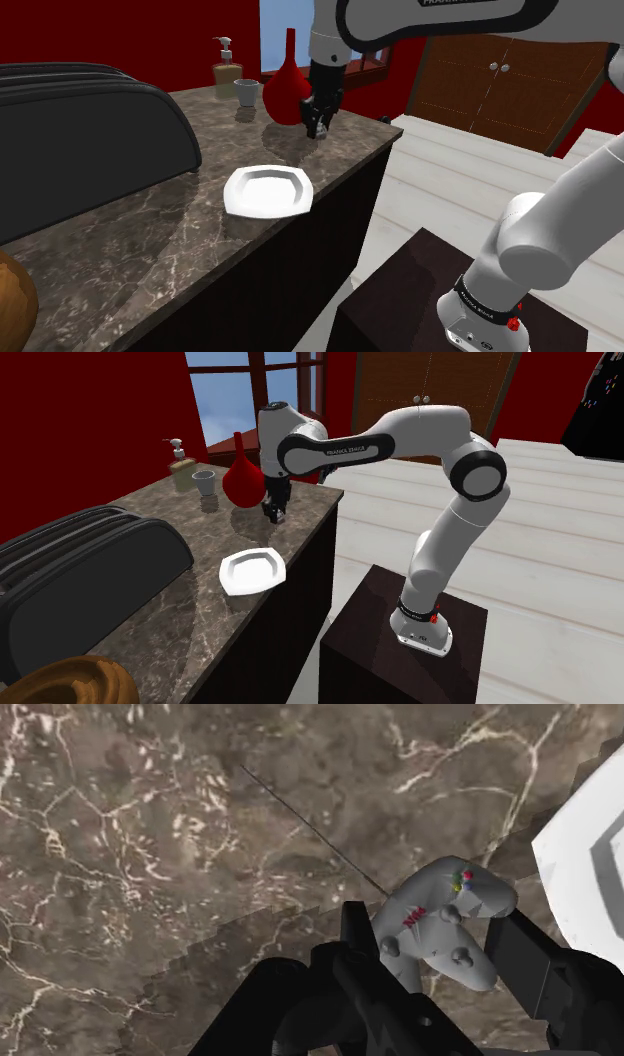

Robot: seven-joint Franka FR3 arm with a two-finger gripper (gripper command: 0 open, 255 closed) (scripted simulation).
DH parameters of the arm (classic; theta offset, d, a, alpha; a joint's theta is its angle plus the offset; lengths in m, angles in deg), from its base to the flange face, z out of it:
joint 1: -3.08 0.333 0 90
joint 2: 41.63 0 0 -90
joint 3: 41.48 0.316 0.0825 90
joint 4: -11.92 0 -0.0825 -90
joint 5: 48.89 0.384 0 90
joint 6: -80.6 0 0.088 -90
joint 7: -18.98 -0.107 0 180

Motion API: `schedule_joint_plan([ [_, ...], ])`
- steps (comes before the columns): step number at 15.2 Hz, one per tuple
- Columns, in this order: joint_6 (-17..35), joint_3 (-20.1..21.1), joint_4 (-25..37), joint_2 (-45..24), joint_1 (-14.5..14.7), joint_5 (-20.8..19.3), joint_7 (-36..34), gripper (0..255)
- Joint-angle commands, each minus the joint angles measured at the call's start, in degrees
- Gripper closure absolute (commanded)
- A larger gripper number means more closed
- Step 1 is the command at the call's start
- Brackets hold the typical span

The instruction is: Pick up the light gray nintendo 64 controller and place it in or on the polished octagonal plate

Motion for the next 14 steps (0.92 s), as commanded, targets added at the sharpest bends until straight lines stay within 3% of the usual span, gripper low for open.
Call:
schedule_joint_plan([
  [1,-0.62,1.99,1.7,-1.32,0.97,-0.06,-3.07,255],
  [8,-2.77,8.67,9.83,-8.43,4.41,-1.89,-13.61,255],
  [14,-5.85,13.82,19.94,-17.35,8.42,-5.87,-23.05,255],
])
